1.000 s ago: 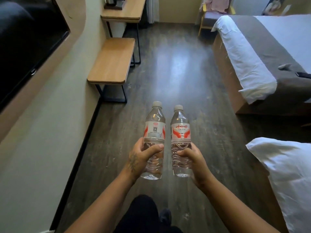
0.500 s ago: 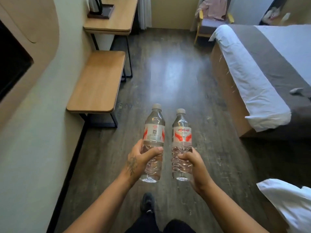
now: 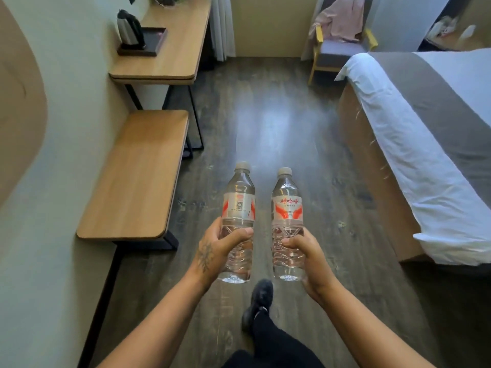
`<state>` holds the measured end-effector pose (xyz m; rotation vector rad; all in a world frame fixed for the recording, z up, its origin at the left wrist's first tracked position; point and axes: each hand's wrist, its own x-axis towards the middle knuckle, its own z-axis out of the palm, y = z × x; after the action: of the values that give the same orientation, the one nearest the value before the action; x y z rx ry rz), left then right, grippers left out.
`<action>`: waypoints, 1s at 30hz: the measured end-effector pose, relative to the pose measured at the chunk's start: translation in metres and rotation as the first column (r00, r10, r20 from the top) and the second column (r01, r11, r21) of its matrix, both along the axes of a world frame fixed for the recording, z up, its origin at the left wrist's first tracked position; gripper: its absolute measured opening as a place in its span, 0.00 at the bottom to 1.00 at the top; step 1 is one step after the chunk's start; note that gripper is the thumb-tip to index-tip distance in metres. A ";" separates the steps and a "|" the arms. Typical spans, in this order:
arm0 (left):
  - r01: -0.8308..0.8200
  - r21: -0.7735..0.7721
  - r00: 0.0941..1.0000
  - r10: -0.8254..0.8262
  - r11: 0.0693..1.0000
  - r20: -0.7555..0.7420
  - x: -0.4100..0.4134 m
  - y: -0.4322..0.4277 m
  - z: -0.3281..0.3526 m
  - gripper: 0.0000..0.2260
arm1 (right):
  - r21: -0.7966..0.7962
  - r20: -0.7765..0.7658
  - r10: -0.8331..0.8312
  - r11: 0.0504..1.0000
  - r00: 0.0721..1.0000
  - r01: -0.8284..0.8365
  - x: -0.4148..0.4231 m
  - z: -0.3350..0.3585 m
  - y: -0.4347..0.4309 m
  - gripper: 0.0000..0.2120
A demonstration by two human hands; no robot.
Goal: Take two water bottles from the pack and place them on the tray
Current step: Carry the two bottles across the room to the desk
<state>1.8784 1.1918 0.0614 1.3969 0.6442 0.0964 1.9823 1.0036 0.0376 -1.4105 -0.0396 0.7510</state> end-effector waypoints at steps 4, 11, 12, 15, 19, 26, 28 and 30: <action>-0.034 0.017 0.999 0.035 0.999 -0.024 0.093 0.042 0.003 0.30 | 0.022 -0.032 0.047 0.999 0.998 -0.046 0.100 -0.002 0.042 0.34; -0.069 -0.009 0.997 0.069 0.998 -0.024 0.227 0.109 0.008 0.26 | -0.001 -0.020 0.092 0.996 0.996 -0.092 0.246 0.010 0.113 0.36; -0.081 -0.019 0.996 0.081 0.996 -0.029 0.244 0.120 0.007 0.27 | -0.006 -0.017 0.091 0.996 0.996 -0.091 0.264 0.010 0.124 0.35; -0.076 -0.036 0.997 0.075 0.996 -0.030 0.304 0.156 0.003 0.28 | -0.010 -0.007 0.086 0.996 0.996 -0.086 0.324 0.008 0.160 0.33; -0.061 -0.033 0.998 0.061 0.998 -0.018 0.392 0.216 -0.003 0.30 | -0.034 0.006 0.087 0.996 0.996 -0.087 0.410 0.001 0.219 0.30; -0.023 -0.034 1.000 0.023 0.999 -0.005 0.554 0.339 0.004 0.34 | -0.041 0.007 0.043 0.998 0.999 -0.043 0.558 0.004 0.331 0.29; -0.001 -0.020 1.000 0.001 1.000 -0.003 0.597 0.376 0.010 0.34 | -0.042 0.013 0.029 0.999 0.999 -0.028 0.597 0.007 0.362 0.29; 0.008 -0.007 1.000 -0.008 1.000 0.001 0.635 0.406 0.013 0.34 | -0.020 0.008 0.029 0.999 1.000 -0.029 0.633 0.008 0.388 0.29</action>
<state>2.5133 1.5975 0.0746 1.3928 0.6378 0.0883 2.6149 1.3917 0.0456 -1.4346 -0.0591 0.7715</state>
